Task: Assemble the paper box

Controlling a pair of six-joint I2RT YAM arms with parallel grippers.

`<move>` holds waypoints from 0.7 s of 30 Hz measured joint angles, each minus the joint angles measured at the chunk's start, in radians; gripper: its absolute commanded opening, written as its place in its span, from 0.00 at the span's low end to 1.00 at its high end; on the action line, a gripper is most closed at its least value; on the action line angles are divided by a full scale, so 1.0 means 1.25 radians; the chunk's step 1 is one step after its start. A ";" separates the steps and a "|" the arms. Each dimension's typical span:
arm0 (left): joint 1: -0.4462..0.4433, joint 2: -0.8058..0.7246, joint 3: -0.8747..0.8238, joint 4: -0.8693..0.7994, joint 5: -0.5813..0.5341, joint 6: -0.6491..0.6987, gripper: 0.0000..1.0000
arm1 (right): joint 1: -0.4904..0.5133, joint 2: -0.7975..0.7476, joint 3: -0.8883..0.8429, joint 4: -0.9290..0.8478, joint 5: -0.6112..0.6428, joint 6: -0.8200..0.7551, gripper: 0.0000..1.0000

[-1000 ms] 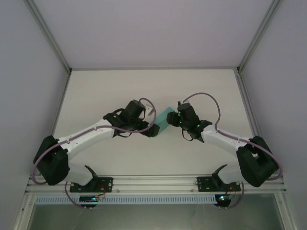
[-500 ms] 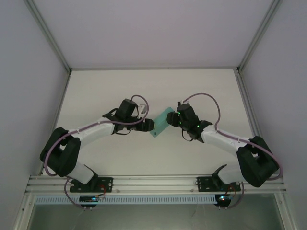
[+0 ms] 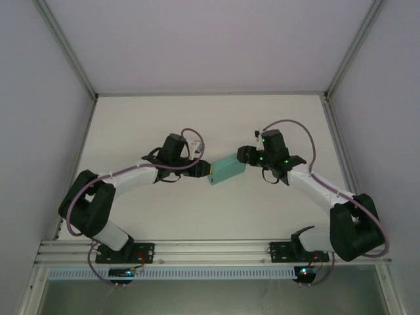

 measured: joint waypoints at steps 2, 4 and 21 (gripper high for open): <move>0.000 0.001 0.001 0.000 0.000 0.000 0.32 | -0.023 0.002 0.007 0.001 -0.031 -0.007 0.54; 0.000 0.001 0.001 0.000 0.000 0.000 0.32 | -0.039 0.009 0.008 0.002 -0.059 -0.010 0.52; 0.000 0.008 0.010 -0.001 -0.001 -0.015 0.17 | -0.106 0.068 -0.228 0.431 -0.200 0.138 0.00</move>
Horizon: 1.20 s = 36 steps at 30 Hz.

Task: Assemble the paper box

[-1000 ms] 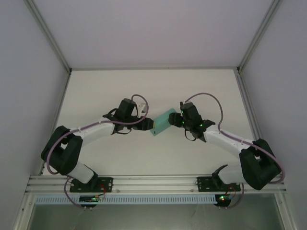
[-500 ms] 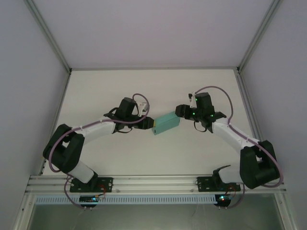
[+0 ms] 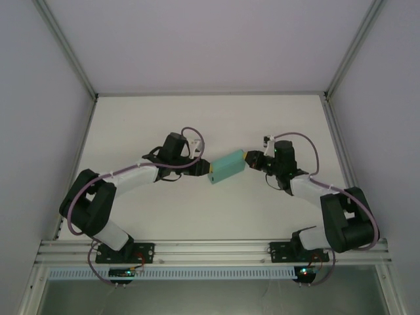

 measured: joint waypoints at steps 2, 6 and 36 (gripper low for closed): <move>0.000 0.000 0.001 0.000 -0.002 -0.001 0.16 | -0.007 0.007 -0.016 0.043 -0.009 0.027 0.00; 0.000 0.000 0.003 0.000 -0.004 -0.007 0.09 | -0.016 0.012 -0.028 0.077 -0.023 0.072 0.00; 0.117 -0.150 0.149 -0.233 -0.318 0.101 1.00 | 0.013 -0.034 0.443 -0.577 0.032 -0.590 0.99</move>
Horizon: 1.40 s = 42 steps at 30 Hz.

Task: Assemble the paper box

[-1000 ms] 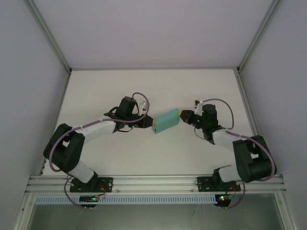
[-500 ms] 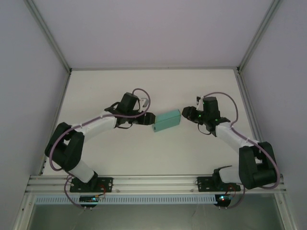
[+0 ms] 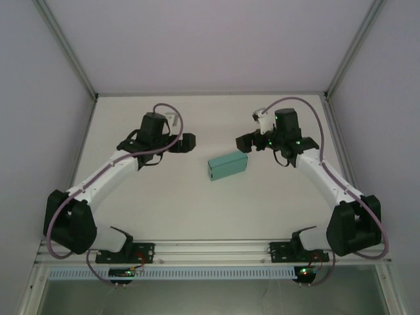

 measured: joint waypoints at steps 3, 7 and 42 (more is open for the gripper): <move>0.007 -0.002 -0.033 -0.009 -0.003 -0.001 1.00 | 0.024 0.020 0.037 -0.075 -0.035 -0.202 0.99; 0.016 -0.002 -0.060 -0.040 -0.003 -0.001 1.00 | 0.128 0.046 0.044 -0.166 -0.016 -0.478 0.99; 0.057 -0.089 -0.139 -0.101 -0.119 -0.013 1.00 | 0.443 0.450 0.271 -0.310 0.795 -0.184 0.83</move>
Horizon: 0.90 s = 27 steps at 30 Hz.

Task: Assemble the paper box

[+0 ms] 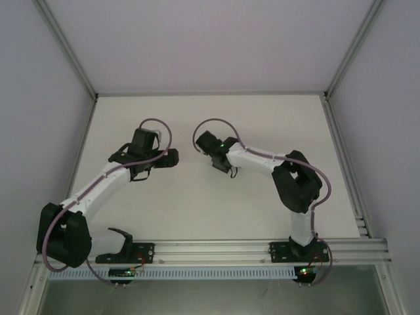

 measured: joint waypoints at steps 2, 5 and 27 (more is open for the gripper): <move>0.001 0.000 -0.003 0.000 0.001 0.000 1.00 | 0.039 -0.001 -0.005 -0.017 -0.001 0.057 0.93; 0.001 0.000 -0.004 0.001 0.003 0.000 1.00 | 0.089 -0.004 -0.018 -0.038 -0.034 0.119 0.99; -0.101 0.161 -0.043 0.271 0.315 -0.138 1.00 | -0.331 -0.127 -0.106 0.164 -0.594 0.221 0.76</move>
